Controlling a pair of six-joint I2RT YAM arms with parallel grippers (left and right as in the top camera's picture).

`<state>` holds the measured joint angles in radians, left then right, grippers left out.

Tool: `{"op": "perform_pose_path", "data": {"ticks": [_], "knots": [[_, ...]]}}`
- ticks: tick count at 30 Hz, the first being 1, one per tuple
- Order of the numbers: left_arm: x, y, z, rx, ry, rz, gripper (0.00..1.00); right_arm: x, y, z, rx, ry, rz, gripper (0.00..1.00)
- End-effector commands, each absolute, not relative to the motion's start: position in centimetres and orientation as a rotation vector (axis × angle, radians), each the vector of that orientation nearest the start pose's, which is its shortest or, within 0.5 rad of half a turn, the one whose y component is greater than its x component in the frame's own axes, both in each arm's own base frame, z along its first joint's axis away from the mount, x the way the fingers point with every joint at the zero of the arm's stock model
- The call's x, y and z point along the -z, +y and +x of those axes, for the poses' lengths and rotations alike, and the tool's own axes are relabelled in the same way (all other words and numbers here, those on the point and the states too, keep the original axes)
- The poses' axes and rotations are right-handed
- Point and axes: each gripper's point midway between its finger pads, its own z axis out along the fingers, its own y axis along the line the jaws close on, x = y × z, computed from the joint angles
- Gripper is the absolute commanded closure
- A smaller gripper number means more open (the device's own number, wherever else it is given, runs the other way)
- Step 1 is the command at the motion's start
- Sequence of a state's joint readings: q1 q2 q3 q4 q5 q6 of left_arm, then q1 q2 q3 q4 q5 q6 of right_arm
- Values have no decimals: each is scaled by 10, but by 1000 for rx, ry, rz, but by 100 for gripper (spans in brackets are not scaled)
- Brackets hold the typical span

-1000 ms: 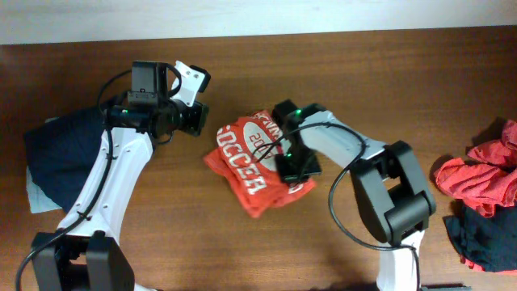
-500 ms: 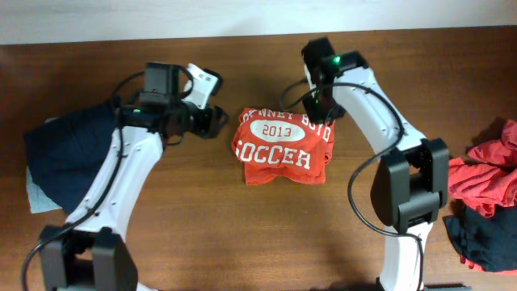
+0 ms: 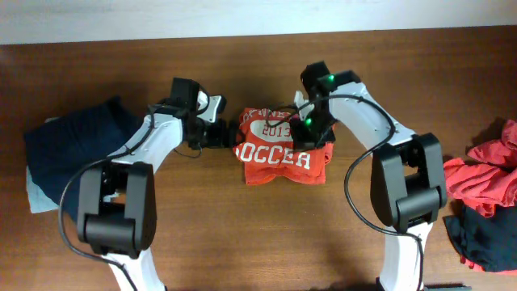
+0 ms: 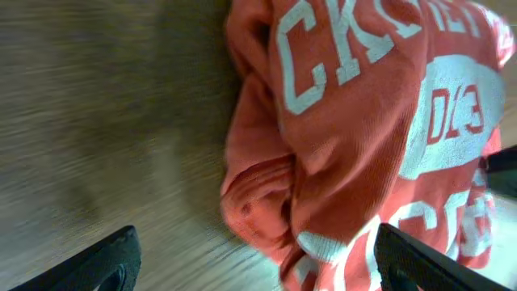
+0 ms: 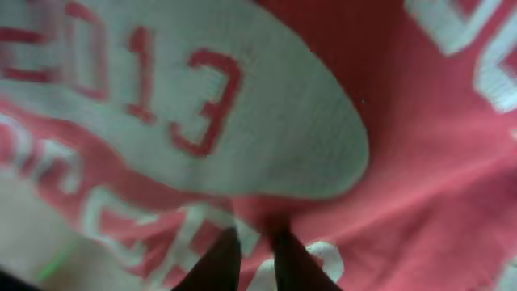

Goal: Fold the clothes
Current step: 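Grasp the red bundle's left edge with the left gripper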

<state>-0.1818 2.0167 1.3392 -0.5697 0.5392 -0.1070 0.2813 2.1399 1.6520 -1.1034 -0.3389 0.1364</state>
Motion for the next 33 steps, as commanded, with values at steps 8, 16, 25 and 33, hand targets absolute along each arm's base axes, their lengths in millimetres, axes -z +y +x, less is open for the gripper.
{"op": "perform_pose_path", "data": {"ticks": [8, 16, 25, 33], "knots": [[-2, -210, 389, 1385, 2782, 139, 7, -14, 165, 352, -542, 3233, -132, 81], [0, -251, 362, 1428, 2820, 280, 8, -14, 166, 353, -543, 3229, -133, 81], [10, -258, 357, 1326, 2878, 286, 84, -14, 166, 353, -543, 3228, -134, 83], [-2, -261, 361, 1346, 2827, 348, 100, -46, 153, 361, -489, 3154, -169, 95]]}}
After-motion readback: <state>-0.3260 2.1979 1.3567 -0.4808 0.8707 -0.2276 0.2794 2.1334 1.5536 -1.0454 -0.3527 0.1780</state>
